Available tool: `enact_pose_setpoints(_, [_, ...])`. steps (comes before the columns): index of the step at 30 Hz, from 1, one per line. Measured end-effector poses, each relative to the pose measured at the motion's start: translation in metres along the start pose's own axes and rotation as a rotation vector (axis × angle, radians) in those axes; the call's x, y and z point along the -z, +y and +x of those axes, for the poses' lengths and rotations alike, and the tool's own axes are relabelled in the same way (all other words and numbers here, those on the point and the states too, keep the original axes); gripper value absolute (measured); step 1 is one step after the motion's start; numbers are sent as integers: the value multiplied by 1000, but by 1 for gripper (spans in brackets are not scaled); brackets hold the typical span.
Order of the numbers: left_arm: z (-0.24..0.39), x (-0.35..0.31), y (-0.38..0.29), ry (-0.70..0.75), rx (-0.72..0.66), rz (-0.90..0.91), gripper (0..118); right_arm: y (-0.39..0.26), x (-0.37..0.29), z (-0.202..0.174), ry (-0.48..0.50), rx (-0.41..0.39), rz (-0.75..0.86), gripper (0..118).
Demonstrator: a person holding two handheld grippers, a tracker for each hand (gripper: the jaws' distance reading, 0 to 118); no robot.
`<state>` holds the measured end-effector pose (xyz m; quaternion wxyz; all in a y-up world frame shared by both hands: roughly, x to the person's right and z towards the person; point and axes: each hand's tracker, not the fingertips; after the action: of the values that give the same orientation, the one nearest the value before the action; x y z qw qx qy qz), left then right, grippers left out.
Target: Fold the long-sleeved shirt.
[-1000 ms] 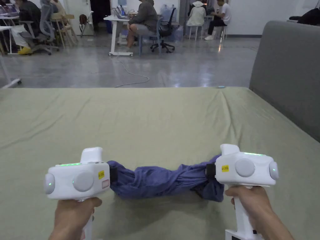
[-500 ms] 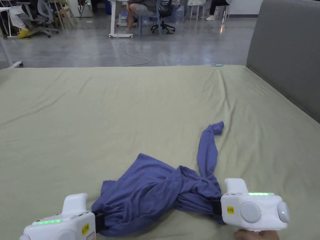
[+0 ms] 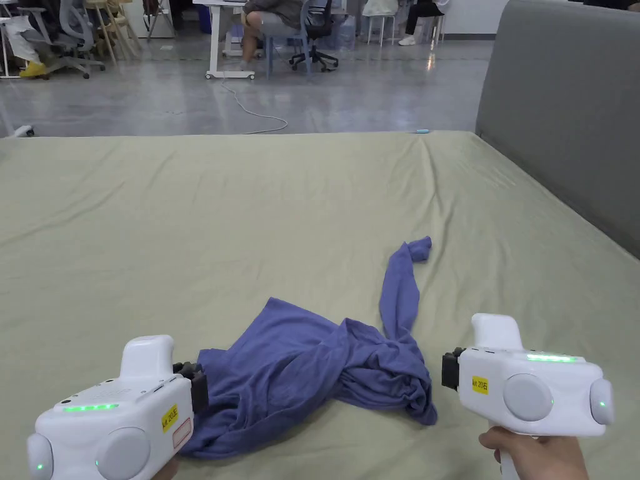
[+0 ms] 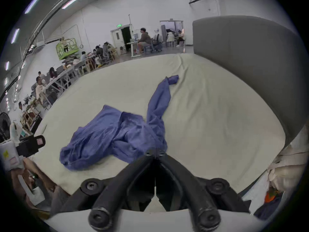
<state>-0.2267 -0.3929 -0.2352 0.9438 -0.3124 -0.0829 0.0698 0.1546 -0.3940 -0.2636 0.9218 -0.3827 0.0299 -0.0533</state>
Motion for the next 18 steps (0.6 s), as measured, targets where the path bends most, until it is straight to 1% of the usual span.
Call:
enact_pose_setpoints(2, [4, -2, 3, -28, -22, -19, 0, 0, 4, -3, -11, 5, 10, 0])
enact_pose_setpoints(3, [-1, 1, 3, -32, -30, -14, 0, 2, 6, -5, -15, -5, 19, 0])
enact_pose_setpoints(4, [0, 0, 5, -34, -27, -14, 0, 5, 9, -6, -14, -12, 27, 4])
enact_pose_setpoints(5, [2, 0, 7, -30, -21, -14, 0, 6, 20, -5, -16, -14, 31, 29])
enact_pose_setpoints(6, [3, 0, 9, -25, -18, -15, 0, 11, 29, -6, -19, -13, 26, 72])
enact_pose_setpoints(7, [-9, 8, 7, -26, -23, -17, 0, 15, 39, -6, -9, -11, 1, 84])
enact_pose_setpoints(9, [-12, 9, 10, -30, -38, -23, 0, 22, 60, -10, -3, -46, -47, 80])
enact_pose_setpoints(11, [-20, 16, 9, -29, -39, -30, 0, 24, 82, -17, -26, -92, -110, 80])
enact_pose_setpoints(13, [-22, 21, 14, -25, -27, -39, 0, 24, 99, -20, -4, -117, -150, 80])
enact_pose_setpoints(14, [-23, 25, 18, -24, -25, -41, 0, 24, 108, -22, -8, -127, -178, 76])
enact_pose_setpoints(15, [-24, 30, 19, -27, -25, -44, 0, 23, 117, -24, -18, -138, -201, 52])
enact_pose_setpoints(16, [-25, 35, 24, -35, -25, -48, 0, 22, 123, -25, -26, -143, -205, 20])
enact_pose_setpoints(17, [-24, 41, 31, -39, -21, -53, 0, 22, 131, -26, -35, -153, -213, 9])
enact_pose_setpoints(18, [-21, 47, 38, -40, -16, -54, 0, 20, 137, -26, -49, -153, -225, 8])
